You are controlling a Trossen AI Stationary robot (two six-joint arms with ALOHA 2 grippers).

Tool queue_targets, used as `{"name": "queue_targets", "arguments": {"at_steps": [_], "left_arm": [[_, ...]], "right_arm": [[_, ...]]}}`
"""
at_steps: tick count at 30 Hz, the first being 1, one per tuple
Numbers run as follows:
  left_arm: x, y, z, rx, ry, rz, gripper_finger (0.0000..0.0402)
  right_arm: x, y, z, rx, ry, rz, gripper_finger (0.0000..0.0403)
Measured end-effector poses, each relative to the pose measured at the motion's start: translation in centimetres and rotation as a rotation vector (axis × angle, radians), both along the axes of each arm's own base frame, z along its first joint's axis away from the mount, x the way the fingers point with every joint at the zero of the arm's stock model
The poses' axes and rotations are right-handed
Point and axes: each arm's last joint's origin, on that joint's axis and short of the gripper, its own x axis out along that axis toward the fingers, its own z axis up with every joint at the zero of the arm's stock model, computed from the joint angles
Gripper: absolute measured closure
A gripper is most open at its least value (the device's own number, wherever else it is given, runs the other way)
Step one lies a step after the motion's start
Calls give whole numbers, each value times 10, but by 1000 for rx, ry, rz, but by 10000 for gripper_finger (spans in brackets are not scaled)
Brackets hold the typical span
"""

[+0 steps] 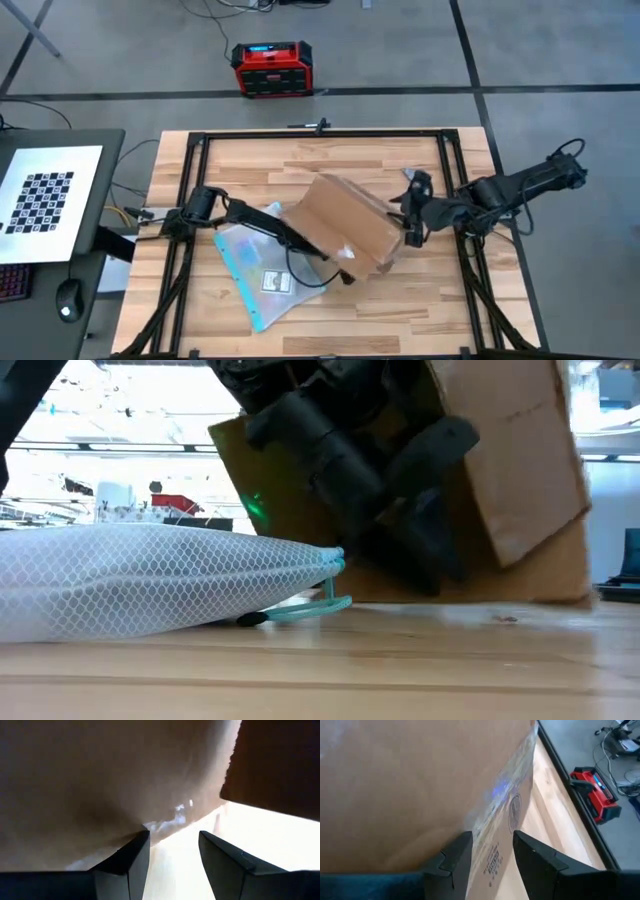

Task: Unpack boxes
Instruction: Break down the cardboard box until it is fully flat

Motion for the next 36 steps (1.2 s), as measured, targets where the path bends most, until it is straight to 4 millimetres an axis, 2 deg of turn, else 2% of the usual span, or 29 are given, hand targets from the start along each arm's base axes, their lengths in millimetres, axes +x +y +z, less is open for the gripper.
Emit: {"name": "queue_targets", "arguments": {"at_steps": [3, 6, 8, 11, 13, 19, 23, 29, 32, 36], "left_arm": [[-11, -6, -10, -18, 91, 21, 247], [-14, -13, -12, -18, 120, 10, 261], [-16, -16, -12, -12, 125, 6, 296], [-18, -21, -13, 13, 134, 32, 373], [-20, -27, -14, 40, 126, 37, 390], [-23, -37, -14, 41, 130, 43, 355], [-28, -47, -12, -12, 164, -29, 326], [-47, -65, -2, -132, 298, -43, 309], [-59, -74, 10, -124, 331, -56, 312], [-75, -82, 39, -110, 319, -46, 318]], "right_arm": [[1, 4, -8, 4, -3, 16, 265], [2, 7, -19, 17, 3, 21, 265], [4, 10, -26, 33, -2, 14, 265], [7, 17, -36, 44, 14, 32, 265], [10, 23, -40, 51, 28, 52, 265], [17, 42, -48, 59, 25, 113, 265], [19, 51, -55, 69, 45, 128, 265], [23, 64, -63, 96, 56, 152, 265], [28, 70, -69, 98, 65, 165, 265], [32, 76, -80, 96, 104, 153, 265]]}}
